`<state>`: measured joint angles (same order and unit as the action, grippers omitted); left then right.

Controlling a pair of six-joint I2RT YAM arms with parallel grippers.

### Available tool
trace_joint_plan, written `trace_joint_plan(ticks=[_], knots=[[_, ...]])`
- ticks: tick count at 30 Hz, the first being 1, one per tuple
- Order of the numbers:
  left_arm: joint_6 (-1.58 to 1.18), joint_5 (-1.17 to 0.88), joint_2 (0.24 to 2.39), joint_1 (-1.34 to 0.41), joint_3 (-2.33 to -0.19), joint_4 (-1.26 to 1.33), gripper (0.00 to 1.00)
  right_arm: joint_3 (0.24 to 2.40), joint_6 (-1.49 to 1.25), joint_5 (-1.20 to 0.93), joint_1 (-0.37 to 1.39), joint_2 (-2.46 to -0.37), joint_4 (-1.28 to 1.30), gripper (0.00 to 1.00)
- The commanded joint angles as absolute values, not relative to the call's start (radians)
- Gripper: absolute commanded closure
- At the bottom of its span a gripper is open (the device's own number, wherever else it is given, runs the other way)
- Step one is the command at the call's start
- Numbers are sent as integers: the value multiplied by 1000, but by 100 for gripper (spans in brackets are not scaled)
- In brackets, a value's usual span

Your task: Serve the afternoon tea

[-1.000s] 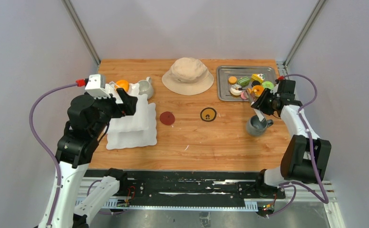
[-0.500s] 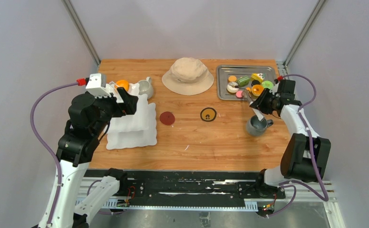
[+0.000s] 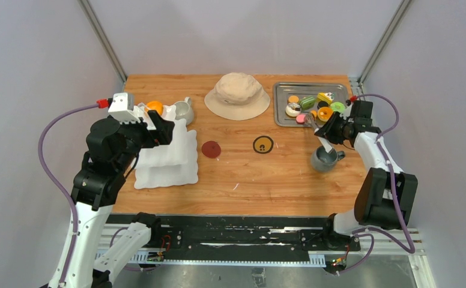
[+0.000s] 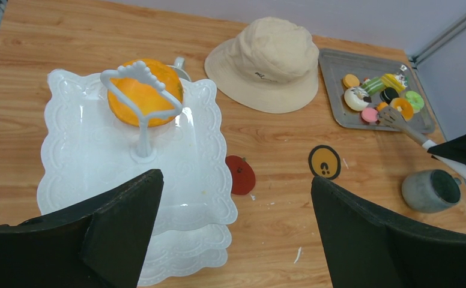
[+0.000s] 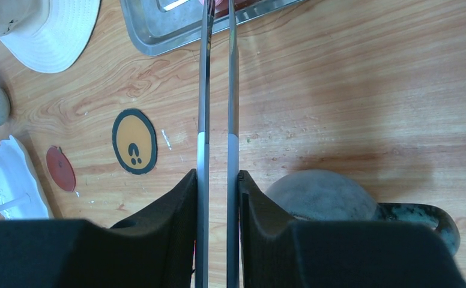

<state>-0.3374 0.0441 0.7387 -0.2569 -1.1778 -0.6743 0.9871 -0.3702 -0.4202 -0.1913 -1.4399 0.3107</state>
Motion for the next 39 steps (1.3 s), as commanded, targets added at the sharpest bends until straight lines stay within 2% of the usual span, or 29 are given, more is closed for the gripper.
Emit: trace_joint_plan(ticks=[1, 9, 16, 39], knots=[[-342, 35, 733, -264, -1171, -637, 2, 995, -382, -457, -206, -1468, 280, 73], [-346, 32, 734, -264, -1173, -636, 2, 1050, -313, -410, -168, -1512, 346, 69], [-347, 30, 733, -264, -1170, -636, 2, 1098, -251, -315, -97, -1539, 412, 59], [-350, 30, 722, -263, -1164, -638, 2, 1242, -115, -95, 59, -1634, 584, 57]])
